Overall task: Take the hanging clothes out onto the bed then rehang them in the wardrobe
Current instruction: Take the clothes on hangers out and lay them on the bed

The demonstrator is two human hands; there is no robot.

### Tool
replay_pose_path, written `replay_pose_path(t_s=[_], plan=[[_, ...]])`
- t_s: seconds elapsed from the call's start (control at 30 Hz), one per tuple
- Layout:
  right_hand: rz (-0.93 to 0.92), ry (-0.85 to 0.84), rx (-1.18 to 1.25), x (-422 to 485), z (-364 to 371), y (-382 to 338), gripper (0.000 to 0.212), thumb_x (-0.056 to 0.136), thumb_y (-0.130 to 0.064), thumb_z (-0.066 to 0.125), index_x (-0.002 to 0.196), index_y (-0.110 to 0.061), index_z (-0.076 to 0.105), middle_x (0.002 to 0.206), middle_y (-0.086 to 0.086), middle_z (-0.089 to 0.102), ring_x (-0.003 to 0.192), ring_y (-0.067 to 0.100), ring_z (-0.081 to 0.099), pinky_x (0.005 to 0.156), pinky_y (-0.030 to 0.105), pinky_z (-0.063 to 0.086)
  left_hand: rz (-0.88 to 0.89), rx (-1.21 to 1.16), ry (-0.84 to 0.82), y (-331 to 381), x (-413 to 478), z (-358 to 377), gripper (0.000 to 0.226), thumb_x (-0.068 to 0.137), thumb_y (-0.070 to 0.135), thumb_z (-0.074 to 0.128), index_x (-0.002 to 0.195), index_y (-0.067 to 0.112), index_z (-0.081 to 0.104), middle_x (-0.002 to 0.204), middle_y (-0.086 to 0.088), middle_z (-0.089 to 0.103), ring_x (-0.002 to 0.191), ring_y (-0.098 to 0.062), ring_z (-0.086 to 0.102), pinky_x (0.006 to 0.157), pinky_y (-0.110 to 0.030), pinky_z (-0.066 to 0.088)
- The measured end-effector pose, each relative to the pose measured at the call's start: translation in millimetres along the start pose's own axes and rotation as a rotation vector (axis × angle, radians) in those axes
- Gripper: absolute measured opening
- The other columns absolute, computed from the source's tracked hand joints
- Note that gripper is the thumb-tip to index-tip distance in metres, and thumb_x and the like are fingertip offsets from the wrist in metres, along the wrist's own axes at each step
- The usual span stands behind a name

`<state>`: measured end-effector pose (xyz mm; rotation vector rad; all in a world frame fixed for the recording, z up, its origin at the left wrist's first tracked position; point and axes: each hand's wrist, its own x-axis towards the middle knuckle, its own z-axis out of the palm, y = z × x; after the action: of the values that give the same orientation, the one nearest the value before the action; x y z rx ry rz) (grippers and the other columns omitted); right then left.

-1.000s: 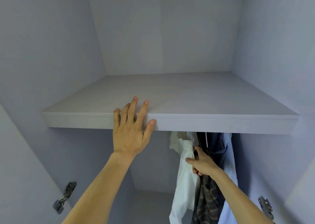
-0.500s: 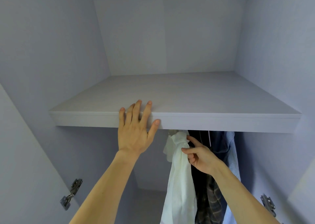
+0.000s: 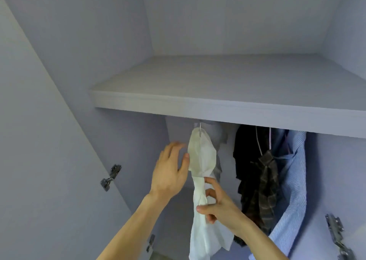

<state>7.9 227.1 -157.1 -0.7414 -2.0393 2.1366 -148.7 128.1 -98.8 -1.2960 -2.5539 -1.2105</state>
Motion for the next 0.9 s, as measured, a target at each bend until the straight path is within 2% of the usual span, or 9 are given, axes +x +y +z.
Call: replay_pose_path(t_s=[0.1, 0.17, 0.33, 0.4, 0.47, 0.6, 0.7, 0.77, 0.9], plan=[[0.044, -0.136, -0.01, -11.3, 43.3, 27.6, 0.066, 0.08, -0.006, 0.072, 0.126, -0.044, 0.044, 0.116, 0.01, 0.056, 0.061, 0.021, 0.055, 0.057, 0.031, 0.046, -0.429, -0.386, -0.402, -35.4, -49.8, 11.1, 0.026, 0.102, 0.042, 0.048, 0.111, 0.033, 0.071, 0.119, 0.014, 0.067, 0.117, -0.011, 0.061, 0.1, -0.029, 0.046], [0.068, -0.235, -0.033, -17.8, 72.1, 46.4, 0.067, 0.079, -0.007, 0.073, 0.125, -0.044, 0.043, 0.115, 0.013, 0.056, 0.061, 0.023, 0.056, 0.053, 0.032, 0.045, -0.552, -0.482, -0.437, -51.5, -82.9, 5.8, 0.02, 0.1, 0.034, 0.056, 0.094, 0.027, 0.073, 0.095, 0.011, 0.072, 0.093, -0.011, 0.067, 0.089, -0.03, 0.051], [0.058, -0.482, -0.194, -28.9, 123.9, 70.7, 0.058, 0.083, -0.014, 0.076, 0.125, -0.045, 0.052, 0.1, -0.001, 0.066, 0.061, 0.021, 0.063, 0.051, 0.029, 0.046, -0.784, -0.492, -0.208, -82.4, -174.3, -35.3, 0.032, 0.106, 0.033, 0.043, 0.094, 0.009, 0.061, 0.089, 0.007, 0.07, 0.082, -0.01, 0.066, 0.071, -0.013, 0.046], [-0.005, -0.495, -0.271, -24.6, 136.0, 71.6, 0.051, 0.087, -0.012, 0.071, 0.123, -0.045, 0.055, 0.101, -0.002, 0.067, 0.063, 0.019, 0.066, 0.056, 0.027, 0.047, -0.869, -0.411, -0.168, -85.9, -215.8, -56.4, 0.045, 0.107, 0.041, 0.036, 0.092, 0.006, 0.059, 0.086, 0.01, 0.074, 0.067, -0.005, 0.052, 0.062, -0.013, 0.039], [-0.081, -0.468, -0.343, -16.5, 150.2, 72.9, 0.046, 0.09, -0.015, 0.07, 0.124, -0.04, 0.052, 0.11, -0.004, 0.064, 0.071, 0.014, 0.067, 0.065, 0.02, 0.049, -0.959, -0.355, -0.135, -82.8, -261.6, -74.9, 0.06, 0.106, 0.05, 0.029, 0.088, 0.0, 0.058, 0.082, 0.013, 0.075, 0.062, -0.007, 0.041, 0.065, -0.02, 0.037], [-0.314, -0.544, -0.594, -16.9, 203.3, 79.4, 0.057, 0.087, -0.017, 0.073, 0.134, -0.035, 0.046, 0.132, -0.013, 0.047, 0.105, 0.009, 0.058, 0.081, 0.011, 0.046, -1.111, -0.243, -0.006, -61.8, -360.3, -106.5, 0.06, 0.1, 0.064, 0.028, 0.073, 0.018, 0.055, 0.074, 0.013, 0.074, 0.069, -0.003, 0.055, 0.08, -0.026, 0.045], [-0.535, -0.761, -0.86, -44.8, 257.3, 90.6, 0.068, 0.086, -0.04, 0.067, 0.148, -0.033, 0.038, 0.147, -0.014, 0.034, 0.134, 0.006, 0.036, 0.112, 0.024, 0.026, -1.152, -0.184, 0.017, -27.8, -435.5, -127.8, 0.056, 0.101, 0.062, 0.033, 0.069, 0.024, 0.058, 0.075, 0.012, 0.075, 0.068, -0.001, 0.058, 0.074, -0.026, 0.043], [-0.66, -0.932, -0.973, -81.6, 296.2, 103.9, 0.072, 0.082, -0.061, 0.053, 0.148, -0.042, 0.034, 0.156, -0.01, 0.029, 0.142, 0.013, 0.026, 0.114, 0.028, 0.017, -1.193, -0.166, 0.061, 0.1, -490.2, -139.4, 0.059, 0.1, 0.062, 0.034, 0.073, 0.017, 0.061, 0.078, 0.011, 0.075, 0.069, -0.002, 0.06, 0.077, -0.028, 0.047], [-0.853, -1.204, -0.991, -184.2, 355.7, 127.8, 0.047, 0.093, -0.067, 0.041, 0.125, -0.039, 0.061, 0.144, -0.01, 0.048, 0.139, 0.013, 0.031, 0.116, 0.032, 0.026, -1.301, -0.182, 0.277, 68.2, -596.9, -156.9, 0.06, 0.099, 0.064, 0.037, 0.082, 0.017, 0.07, 0.076, 0.011, 0.074, 0.072, 0.0, 0.063, 0.082, -0.03, 0.05]])
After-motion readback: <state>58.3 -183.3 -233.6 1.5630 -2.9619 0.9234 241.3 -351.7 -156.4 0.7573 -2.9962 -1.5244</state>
